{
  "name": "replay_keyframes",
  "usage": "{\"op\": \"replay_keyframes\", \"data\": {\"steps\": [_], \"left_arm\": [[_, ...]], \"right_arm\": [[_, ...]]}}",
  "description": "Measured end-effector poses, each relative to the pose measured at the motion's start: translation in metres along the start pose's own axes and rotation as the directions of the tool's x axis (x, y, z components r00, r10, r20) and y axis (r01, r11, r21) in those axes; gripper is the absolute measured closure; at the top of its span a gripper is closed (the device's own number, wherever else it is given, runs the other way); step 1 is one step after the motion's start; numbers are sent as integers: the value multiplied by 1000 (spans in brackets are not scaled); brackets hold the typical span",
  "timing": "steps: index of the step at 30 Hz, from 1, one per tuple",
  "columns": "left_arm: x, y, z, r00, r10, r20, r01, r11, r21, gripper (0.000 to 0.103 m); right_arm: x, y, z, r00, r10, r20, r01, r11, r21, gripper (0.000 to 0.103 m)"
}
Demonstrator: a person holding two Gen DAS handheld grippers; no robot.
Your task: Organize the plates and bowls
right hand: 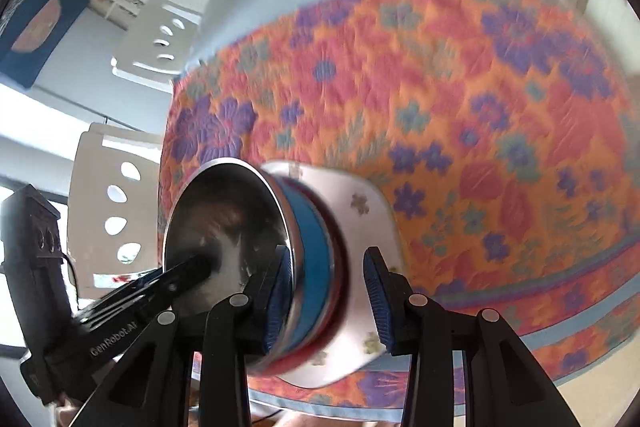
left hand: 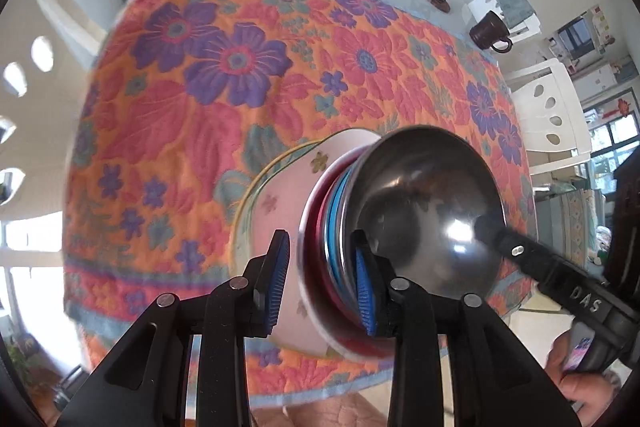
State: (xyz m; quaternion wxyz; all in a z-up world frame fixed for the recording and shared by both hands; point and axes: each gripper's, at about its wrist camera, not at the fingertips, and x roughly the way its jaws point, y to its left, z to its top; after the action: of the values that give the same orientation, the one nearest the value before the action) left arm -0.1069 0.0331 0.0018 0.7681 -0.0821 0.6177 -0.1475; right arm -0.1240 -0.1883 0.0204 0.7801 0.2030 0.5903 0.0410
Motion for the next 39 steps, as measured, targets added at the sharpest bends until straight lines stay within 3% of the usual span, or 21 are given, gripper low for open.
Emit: {"op": "replay_keyframes", "data": {"steps": [7, 8, 9, 10, 11, 13, 14, 15, 18, 21, 39], "left_arm": [[-29, -3, -32, 997, 36, 72, -37, 999, 11, 73], [-30, -3, -35, 996, 43, 78, -44, 999, 18, 71], [-30, -3, -39, 995, 52, 79, -55, 998, 27, 67], [-29, -3, -42, 994, 68, 80, -71, 997, 40, 66], [-29, -4, -44, 993, 82, 81, -87, 995, 53, 61], [-28, -6, -47, 991, 99, 88, -106, 991, 76, 35], [-28, -5, -49, 993, 86, 86, -93, 993, 76, 6], [-27, -4, -51, 994, 80, 78, -86, 993, 76, 0], [-24, -1, -52, 996, 61, 67, -64, 996, 53, 1], [-25, 1, -52, 994, 76, 73, -79, 996, 43, 1], [-28, 6, -45, 991, 102, 86, -105, 994, 34, 1]], "right_arm": [[-32, 25, -44, 996, -42, 81, 58, 978, -202, 64], [-32, 27, -51, 995, -43, 84, 60, 975, -213, 61], [-31, 28, -59, 996, -44, 83, 63, 971, -229, 49], [-28, 33, -67, 995, -49, 83, 68, 965, -252, 44], [-26, 37, -71, 995, -52, 85, 73, 961, -266, 38], [-21, 45, -80, 992, -79, 96, 105, 946, -306, 27], [-18, 47, -81, 991, -95, 92, 120, 940, -319, 22], [-16, 50, -81, 990, -101, 95, 128, 935, -331, 16], [-15, 55, -81, 982, -123, 144, 170, 909, -381, 0], [-12, 60, -81, 977, -130, 168, 190, 890, -414, 0], [-2, 65, -71, 984, -111, 137, 158, 899, -409, 0]]}}
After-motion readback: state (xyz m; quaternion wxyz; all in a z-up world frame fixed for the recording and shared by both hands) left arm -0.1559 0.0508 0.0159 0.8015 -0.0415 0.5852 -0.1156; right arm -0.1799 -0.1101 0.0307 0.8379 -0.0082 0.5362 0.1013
